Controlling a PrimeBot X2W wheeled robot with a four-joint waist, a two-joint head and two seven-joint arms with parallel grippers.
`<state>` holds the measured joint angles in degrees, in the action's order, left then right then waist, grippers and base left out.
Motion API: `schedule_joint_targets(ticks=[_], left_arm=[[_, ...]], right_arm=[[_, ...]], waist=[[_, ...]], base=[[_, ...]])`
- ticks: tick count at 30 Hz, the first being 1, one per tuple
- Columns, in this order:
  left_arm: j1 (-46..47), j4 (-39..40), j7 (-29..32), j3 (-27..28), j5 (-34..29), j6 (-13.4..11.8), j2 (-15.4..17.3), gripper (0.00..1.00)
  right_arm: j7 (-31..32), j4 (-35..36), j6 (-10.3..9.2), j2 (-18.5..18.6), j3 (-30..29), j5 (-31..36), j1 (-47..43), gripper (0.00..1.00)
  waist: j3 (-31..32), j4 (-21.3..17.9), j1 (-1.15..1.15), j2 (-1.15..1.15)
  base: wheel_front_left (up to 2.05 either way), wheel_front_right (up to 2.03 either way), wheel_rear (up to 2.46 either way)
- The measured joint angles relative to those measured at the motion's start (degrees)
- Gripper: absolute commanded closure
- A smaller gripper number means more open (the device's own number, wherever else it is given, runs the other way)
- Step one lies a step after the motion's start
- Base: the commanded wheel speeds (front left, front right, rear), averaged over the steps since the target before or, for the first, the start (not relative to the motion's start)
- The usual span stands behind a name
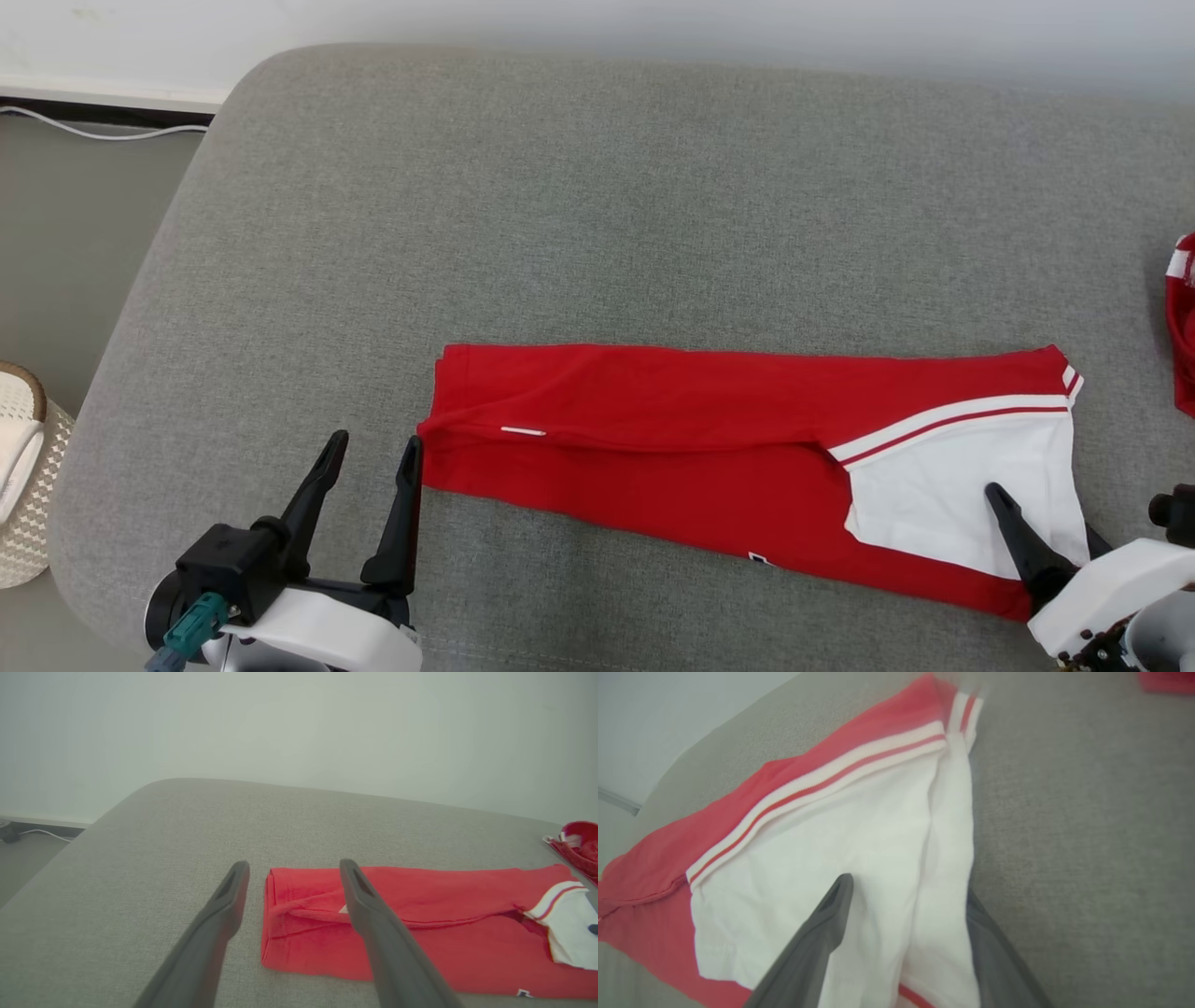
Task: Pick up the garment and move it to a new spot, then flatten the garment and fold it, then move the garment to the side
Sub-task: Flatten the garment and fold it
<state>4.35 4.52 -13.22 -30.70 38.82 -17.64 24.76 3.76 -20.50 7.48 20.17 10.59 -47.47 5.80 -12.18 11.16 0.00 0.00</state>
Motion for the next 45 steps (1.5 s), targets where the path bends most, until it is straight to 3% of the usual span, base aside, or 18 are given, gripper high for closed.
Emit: schedule_joint_targets(ticks=[8,9,10,11,19,32,45], left_arm=[[0.86,-0.7,-0.43,0.18,-0.01,0.44,-0.09,0.0],[0.91,-0.74,-0.44,0.19,-0.01,0.46,-0.1,0.0],[0.94,-0.76,-0.44,0.21,-0.01,0.52,-0.08,0.0],[0.97,-0.8,-0.44,0.26,-0.01,0.52,-0.07,0.0],[1.17,-1.26,-0.51,0.51,-0.01,0.79,-0.09,0.0],[1.18,-1.53,-0.67,0.42,0.0,1.46,-0.14,0.0],[1.32,-1.58,-0.68,0.22,0.01,1.53,-0.23,0.0]], right_arm=[[-0.36,-0.6,0.0,0.1,3.8,-4.07,2.99,0.0],[-0.88,-0.71,0.0,0.14,4.24,-4.55,3.33,0.62],[-1.15,-0.81,0.0,0.2,4.64,-5.08,3.55,0.91],[-1.42,-0.98,0.0,0.27,4.95,-5.63,3.74,1.0],[-4.48,-2.46,0.0,1.3,5.87,-9.27,4.2,1.0],[-6.69,-2.21,0.01,5.25,-0.02,-13.47,2.58,1.0],[-4.43,3.97,0.0,5.23,-5.91,-13.66,1.38,1.0]], waist=[[-0.88,-0.24,0.0,0.0],[-0.96,-0.27,0.0,0.0],[-1.05,-0.3,0.0,0.0],[-1.13,-0.35,0.0,0.0],[-1.1,-0.97,0.0,0.0],[-0.72,-3.41,0.0,0.0],[-0.44,-4.62,0.0,0.0]], base=[[0.0,0.0,0.0],[0.0,0.0,0.0],[0.0,0.0,0.0],[0.0,0.0,0.0],[0.0,0.0,0.0],[0.0,0.0,0.0],[0.0,0.0,0.0]])
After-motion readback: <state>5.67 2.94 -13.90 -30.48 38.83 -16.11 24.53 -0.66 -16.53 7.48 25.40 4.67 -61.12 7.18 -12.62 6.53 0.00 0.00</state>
